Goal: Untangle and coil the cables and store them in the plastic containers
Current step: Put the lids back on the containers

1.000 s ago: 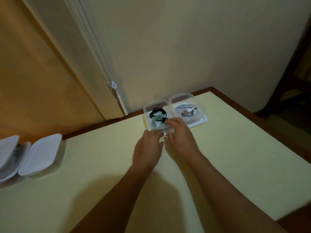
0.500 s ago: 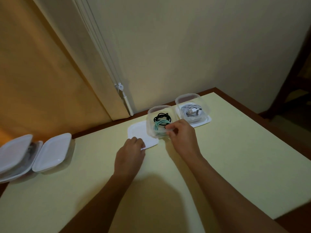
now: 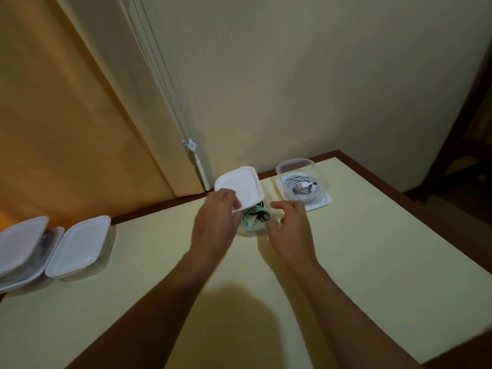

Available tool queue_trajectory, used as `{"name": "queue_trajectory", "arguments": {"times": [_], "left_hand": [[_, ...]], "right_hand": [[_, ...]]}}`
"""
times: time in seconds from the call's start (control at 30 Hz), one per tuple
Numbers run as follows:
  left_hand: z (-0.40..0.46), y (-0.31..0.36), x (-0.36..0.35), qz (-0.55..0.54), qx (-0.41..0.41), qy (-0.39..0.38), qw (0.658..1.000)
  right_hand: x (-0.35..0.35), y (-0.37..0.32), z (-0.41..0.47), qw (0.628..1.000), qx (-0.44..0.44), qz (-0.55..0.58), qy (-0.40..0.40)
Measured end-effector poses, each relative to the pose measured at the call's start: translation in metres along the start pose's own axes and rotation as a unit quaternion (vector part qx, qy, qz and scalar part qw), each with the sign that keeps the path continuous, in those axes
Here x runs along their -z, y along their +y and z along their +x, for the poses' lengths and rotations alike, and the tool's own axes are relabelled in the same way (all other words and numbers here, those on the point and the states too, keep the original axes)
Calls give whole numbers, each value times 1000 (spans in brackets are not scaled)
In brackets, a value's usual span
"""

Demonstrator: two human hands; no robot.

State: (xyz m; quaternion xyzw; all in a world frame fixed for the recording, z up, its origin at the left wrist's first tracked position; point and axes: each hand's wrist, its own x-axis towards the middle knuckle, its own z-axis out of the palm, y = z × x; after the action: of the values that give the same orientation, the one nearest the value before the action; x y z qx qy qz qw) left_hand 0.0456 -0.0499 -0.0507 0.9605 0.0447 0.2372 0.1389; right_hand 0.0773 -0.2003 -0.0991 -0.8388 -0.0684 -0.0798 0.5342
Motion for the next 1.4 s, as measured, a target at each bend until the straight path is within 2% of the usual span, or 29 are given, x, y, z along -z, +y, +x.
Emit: {"name": "queue_trajectory", "arguments": {"times": [0.1,0.2,0.33,0.6,0.7,0.77,0.8,0.9,1.1,1.4], "left_hand": [[-5,13,-19,6,9,-38,999],[-9,20,-29,11,17,-42,999],[-8,19,-32,56,-38,-39,997],[-16,2,-33,-4,-58,-54,997],[-15,0,-28,-72,-29,-27,997],[-10,-2,-31,-76,25,6,997],[-8,-4,-34,-65,69,-1,995],[-2,-10,-43,-60,178,-91,978],[-8,-9,-50,-30,167,-117,979],[-9,-12,-53,3,148,-146,978]], "right_hand": [[4,3,-1,999,-16,18,28],[1,6,0,999,-13,34,-2],[-1,8,2,999,-22,28,-19],[3,9,4,999,-28,26,-32],[4,7,4,998,-31,37,-34],[4,6,6,998,-32,33,-38],[4,5,7,998,-30,28,-42],[3,4,10,998,-26,7,-59],[2,4,8,997,-16,-26,-71],[12,4,8,975,-14,-177,-132]]}}
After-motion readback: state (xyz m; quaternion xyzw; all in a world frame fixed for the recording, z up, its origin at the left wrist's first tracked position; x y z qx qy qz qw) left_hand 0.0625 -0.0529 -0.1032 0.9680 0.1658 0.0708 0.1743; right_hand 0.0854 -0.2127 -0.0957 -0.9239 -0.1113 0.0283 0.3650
